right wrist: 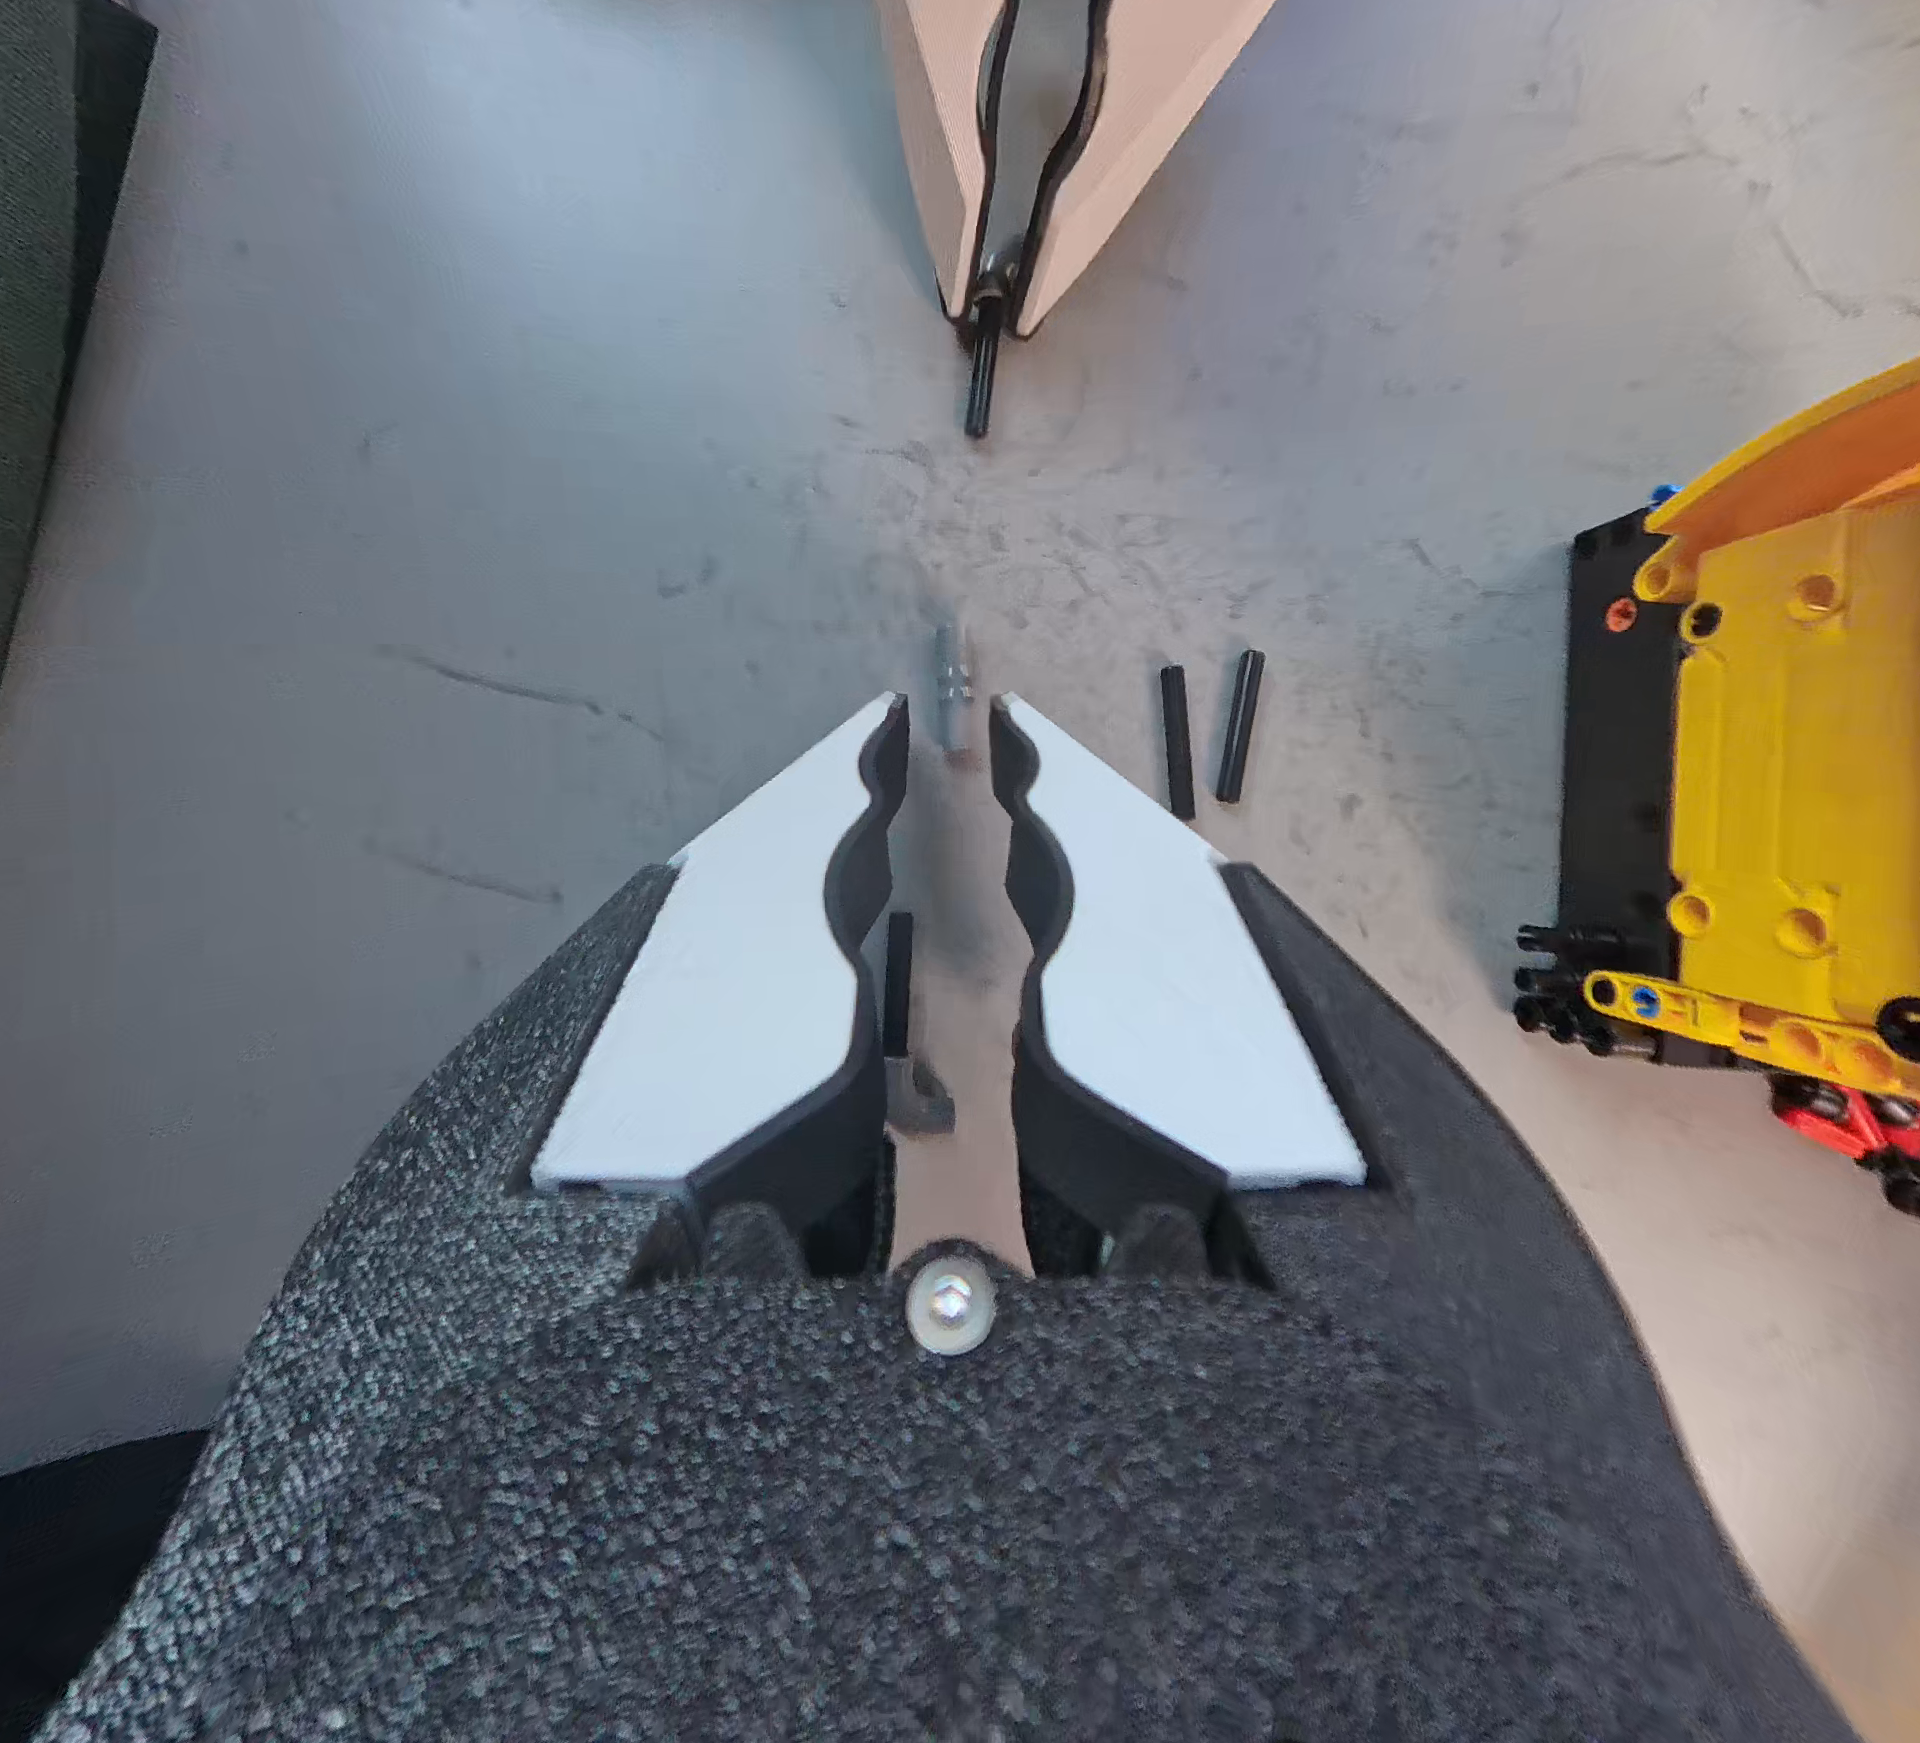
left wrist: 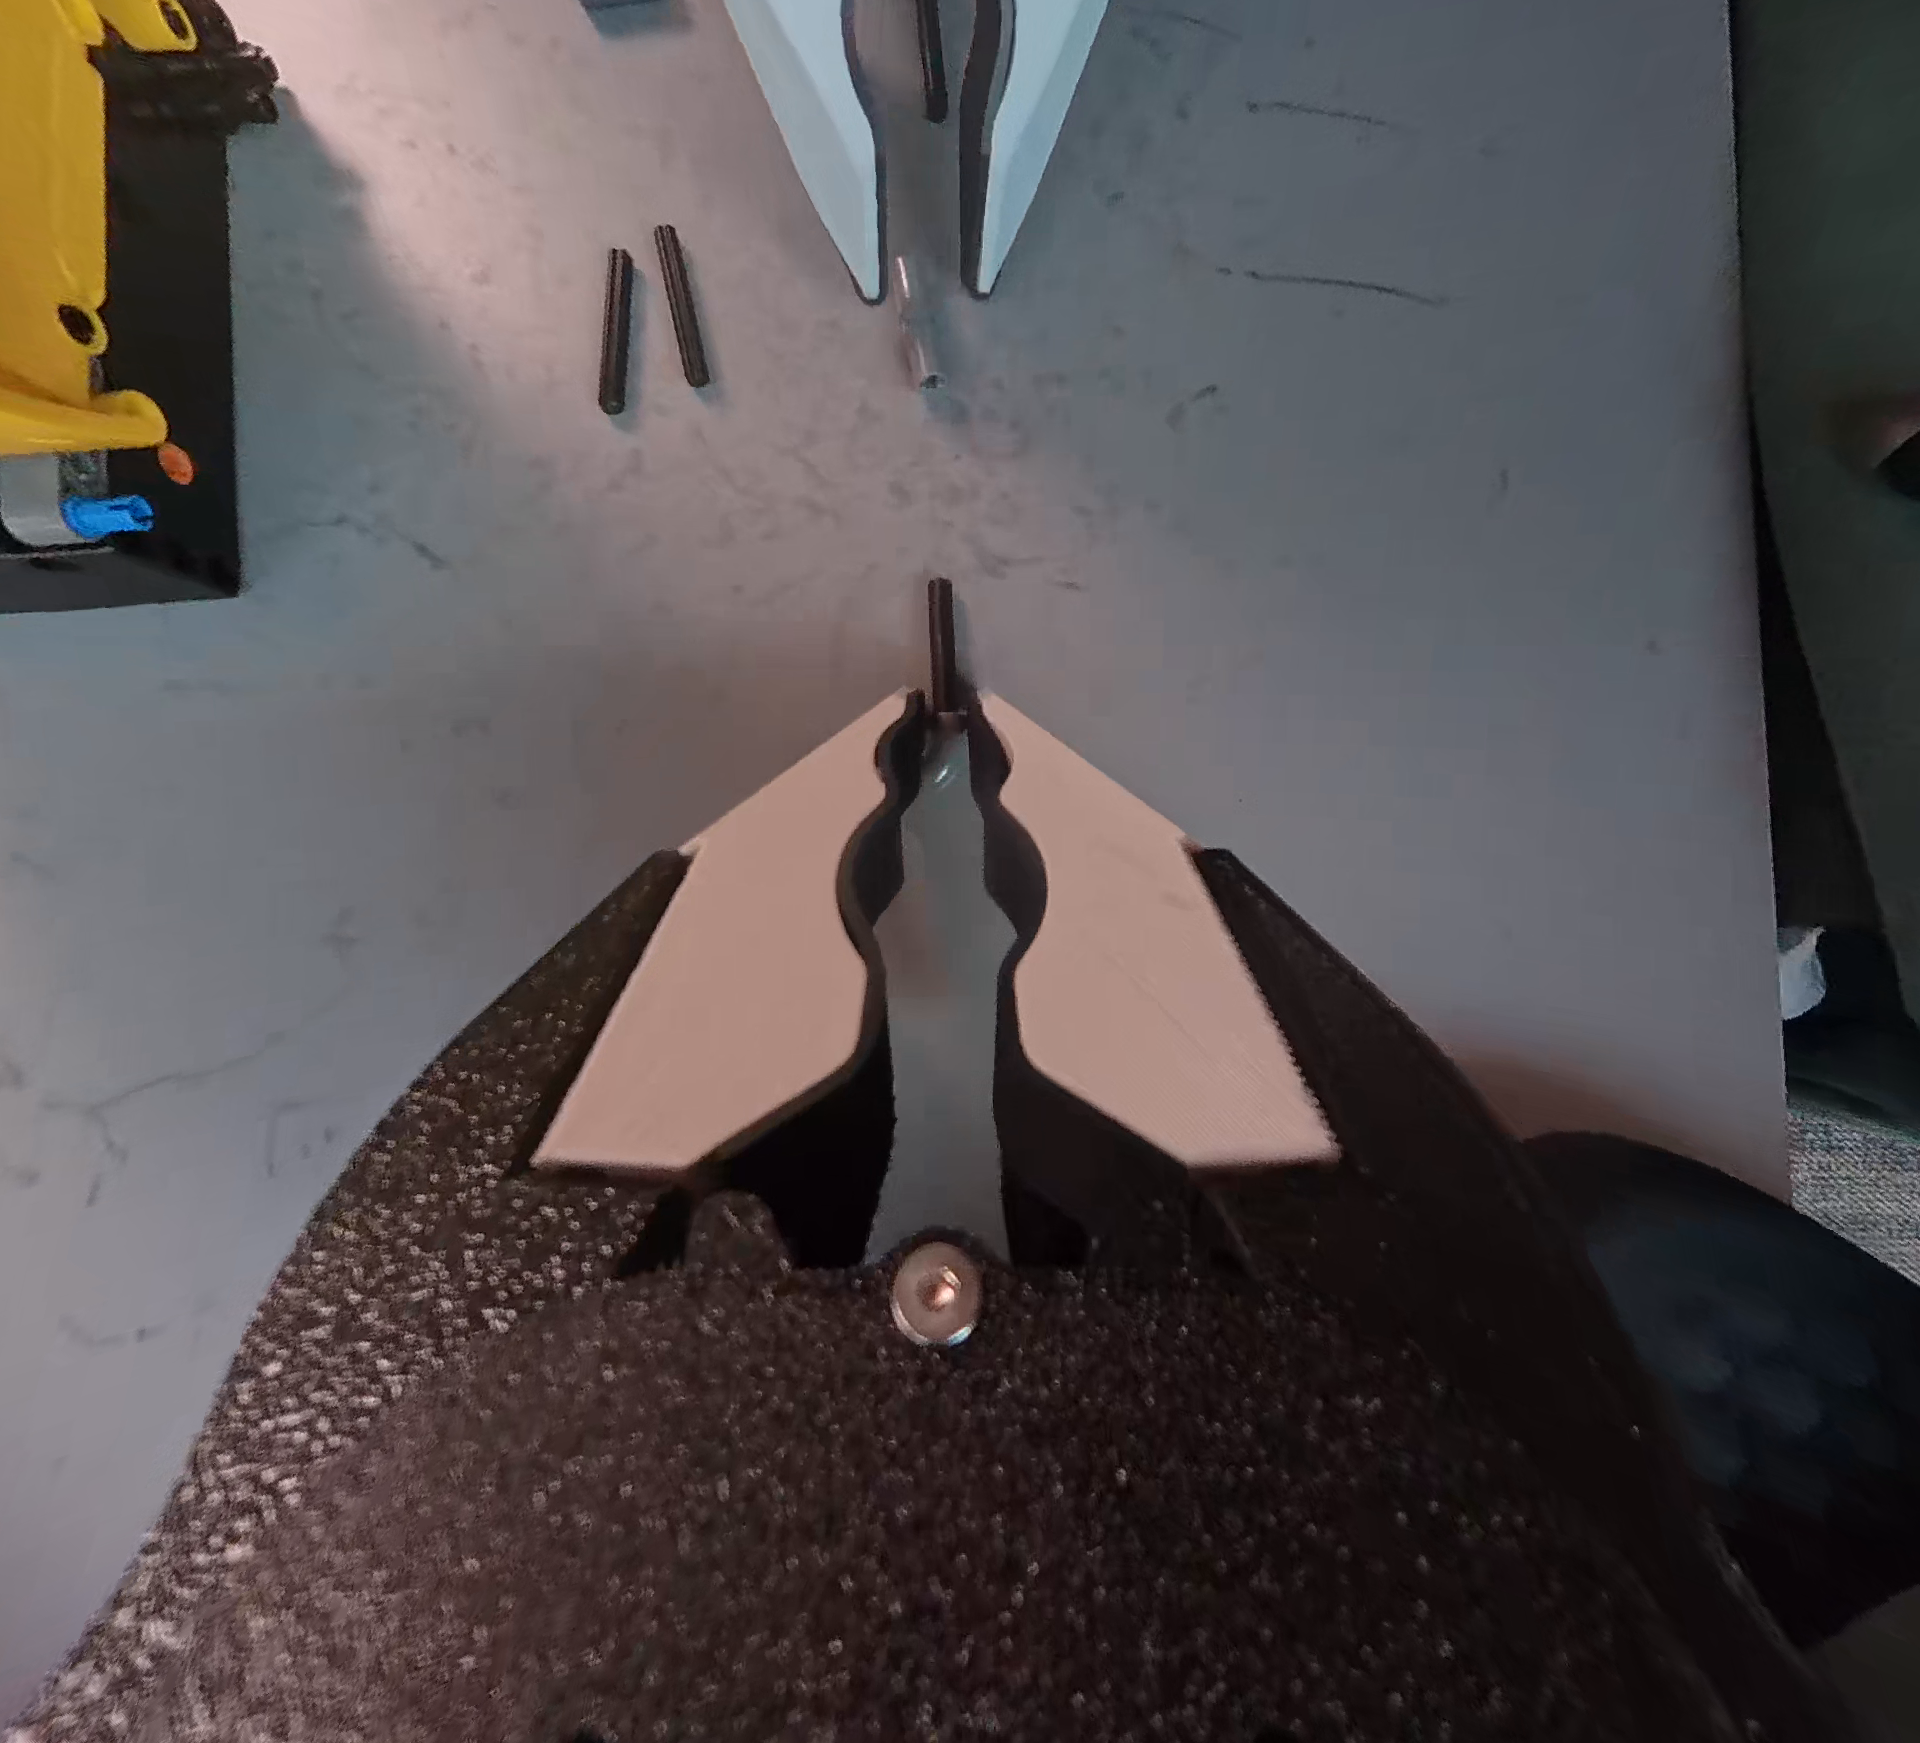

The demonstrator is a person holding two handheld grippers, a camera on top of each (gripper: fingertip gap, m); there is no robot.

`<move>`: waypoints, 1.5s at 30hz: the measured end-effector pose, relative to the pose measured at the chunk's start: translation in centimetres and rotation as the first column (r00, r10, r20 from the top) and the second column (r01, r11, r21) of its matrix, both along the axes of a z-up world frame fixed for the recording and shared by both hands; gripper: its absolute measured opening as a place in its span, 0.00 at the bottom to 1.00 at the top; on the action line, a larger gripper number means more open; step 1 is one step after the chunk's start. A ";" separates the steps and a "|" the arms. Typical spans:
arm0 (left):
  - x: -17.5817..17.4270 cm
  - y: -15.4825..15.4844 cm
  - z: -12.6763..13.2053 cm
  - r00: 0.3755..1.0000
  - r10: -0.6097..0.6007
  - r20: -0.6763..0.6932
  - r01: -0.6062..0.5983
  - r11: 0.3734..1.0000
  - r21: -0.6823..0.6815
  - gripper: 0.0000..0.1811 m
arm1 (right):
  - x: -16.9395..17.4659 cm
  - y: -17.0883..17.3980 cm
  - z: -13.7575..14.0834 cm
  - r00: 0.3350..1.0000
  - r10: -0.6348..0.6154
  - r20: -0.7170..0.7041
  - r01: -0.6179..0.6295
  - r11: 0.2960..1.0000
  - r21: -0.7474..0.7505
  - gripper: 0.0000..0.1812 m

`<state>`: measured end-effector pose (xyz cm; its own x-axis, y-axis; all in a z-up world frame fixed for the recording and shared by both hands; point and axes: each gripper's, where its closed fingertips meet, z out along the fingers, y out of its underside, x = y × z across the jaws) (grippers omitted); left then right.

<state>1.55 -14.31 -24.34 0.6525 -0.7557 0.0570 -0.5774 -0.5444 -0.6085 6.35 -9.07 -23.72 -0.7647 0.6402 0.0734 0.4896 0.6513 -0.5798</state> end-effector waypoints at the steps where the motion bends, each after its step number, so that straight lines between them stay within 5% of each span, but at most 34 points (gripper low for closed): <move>1: 0.2 0.1 0.0 1.000 -0.002 -0.001 0.002 1.000 0.006 0.04 | -0.1 -0.1 -0.1 1.000 0.001 0.006 -0.001 1.000 -0.001 0.07; 13: 3.1 1.2 0.0 0.999 -0.036 0.023 0.035 0.999 0.042 0.04 | 1.1 -0.9 -0.2 0.999 -0.039 0.011 0.039 0.999 -0.005 0.07; 18: 2.9 1.3 0.1 0.999 -0.029 0.032 0.027 0.998 0.050 0.07 | 2.8 2.3 1.6 0.994 -0.108 -0.016 0.108 0.994 0.004 0.09; 24: 2.8 1.4 0.1 0.999 -0.023 0.039 0.021 0.998 0.054 0.07 | 5.9 5.4 0.5 0.983 -0.181 0.008 0.180 0.982 0.063 0.10; 45: 2.6 0.8 0.0 0.998 -0.033 0.058 0.031 0.999 0.024 0.04 | 5.2 4.2 -0.5 0.986 -0.167 0.026 0.167 0.986 0.013 0.08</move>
